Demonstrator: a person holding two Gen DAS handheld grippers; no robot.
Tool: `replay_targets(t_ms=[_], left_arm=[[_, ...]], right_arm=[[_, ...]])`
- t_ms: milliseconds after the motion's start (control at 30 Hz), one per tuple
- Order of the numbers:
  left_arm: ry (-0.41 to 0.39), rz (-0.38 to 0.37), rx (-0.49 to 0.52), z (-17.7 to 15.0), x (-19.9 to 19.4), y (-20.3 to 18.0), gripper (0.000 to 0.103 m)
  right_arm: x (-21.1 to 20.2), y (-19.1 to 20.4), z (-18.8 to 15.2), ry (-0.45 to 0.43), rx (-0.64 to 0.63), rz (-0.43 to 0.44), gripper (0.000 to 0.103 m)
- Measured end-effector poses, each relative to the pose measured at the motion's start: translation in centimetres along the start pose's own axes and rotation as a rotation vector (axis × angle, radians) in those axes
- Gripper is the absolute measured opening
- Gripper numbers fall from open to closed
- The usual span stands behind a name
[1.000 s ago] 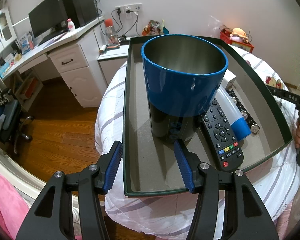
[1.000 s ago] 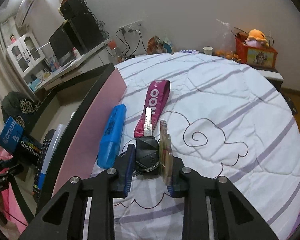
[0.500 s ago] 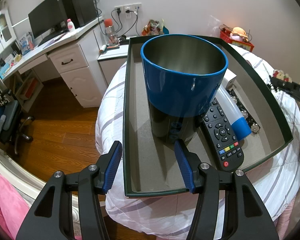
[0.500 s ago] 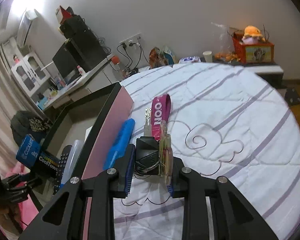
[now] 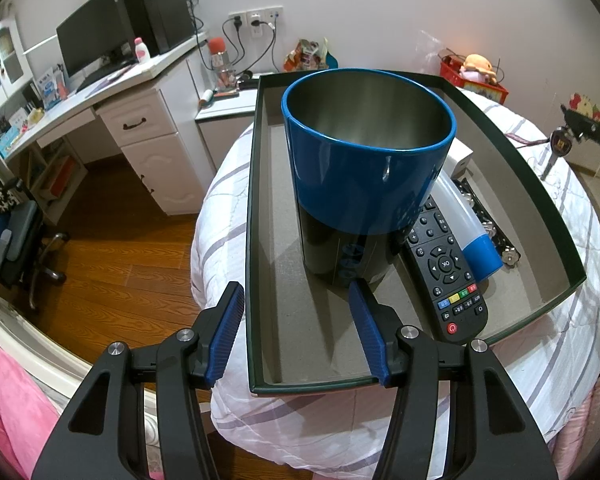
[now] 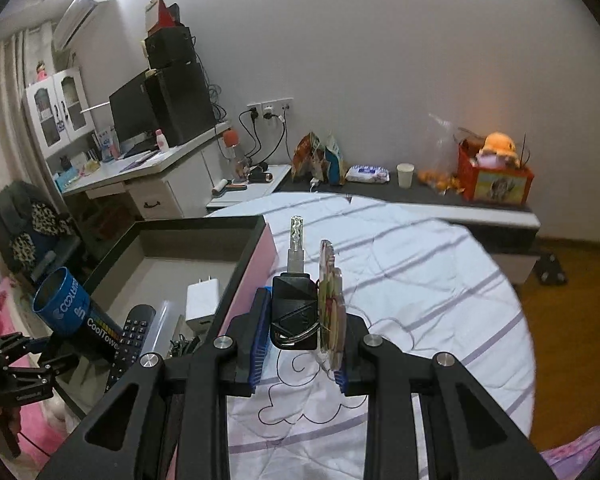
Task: Organize rigid objects
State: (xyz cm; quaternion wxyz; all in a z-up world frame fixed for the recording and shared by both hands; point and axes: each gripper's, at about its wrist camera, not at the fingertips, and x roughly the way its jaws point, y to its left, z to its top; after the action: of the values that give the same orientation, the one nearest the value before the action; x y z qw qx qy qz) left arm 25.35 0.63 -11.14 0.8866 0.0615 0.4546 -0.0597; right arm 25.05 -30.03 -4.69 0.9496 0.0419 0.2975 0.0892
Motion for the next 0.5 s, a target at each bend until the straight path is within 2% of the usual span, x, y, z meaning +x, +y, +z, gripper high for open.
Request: replay_targets(t_ms=[500], left_arm=[[0.0, -0.013, -0.001, 0.1, 0.0, 0.0, 0.056]], right_arm=[[-2.8, 1.9, 2.4, -0.032, -0.094, -0.049, 0.027]])
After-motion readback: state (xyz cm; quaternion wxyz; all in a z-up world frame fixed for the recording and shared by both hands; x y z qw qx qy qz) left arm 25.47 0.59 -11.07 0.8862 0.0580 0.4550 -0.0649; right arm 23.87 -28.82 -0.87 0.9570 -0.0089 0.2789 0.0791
